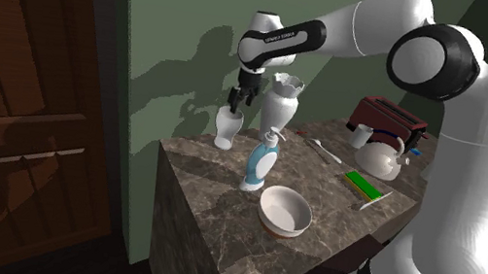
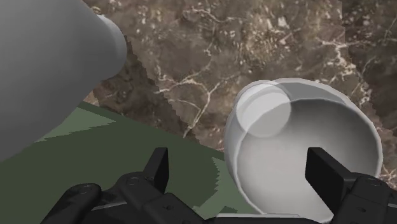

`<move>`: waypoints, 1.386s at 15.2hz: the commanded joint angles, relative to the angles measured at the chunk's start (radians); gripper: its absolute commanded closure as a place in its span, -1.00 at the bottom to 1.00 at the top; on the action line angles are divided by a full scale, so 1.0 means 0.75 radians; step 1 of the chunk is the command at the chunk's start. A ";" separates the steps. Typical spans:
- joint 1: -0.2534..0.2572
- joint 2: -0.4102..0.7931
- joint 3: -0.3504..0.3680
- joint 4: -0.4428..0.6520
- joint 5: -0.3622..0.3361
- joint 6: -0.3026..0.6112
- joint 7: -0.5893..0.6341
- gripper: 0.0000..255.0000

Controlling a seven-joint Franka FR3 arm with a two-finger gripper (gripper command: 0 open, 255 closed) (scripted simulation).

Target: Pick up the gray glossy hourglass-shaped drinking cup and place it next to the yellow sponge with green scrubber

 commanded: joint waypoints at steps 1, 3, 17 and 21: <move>-0.002 0.036 0.002 0.019 0.004 0.021 -0.002 -1.00; -0.004 0.054 0.003 0.008 0.006 0.049 -0.003 -1.00; -0.014 0.077 0.008 -0.021 0.006 0.102 -0.007 1.00; -0.007 0.088 0.010 0.004 0.004 0.087 0.003 1.00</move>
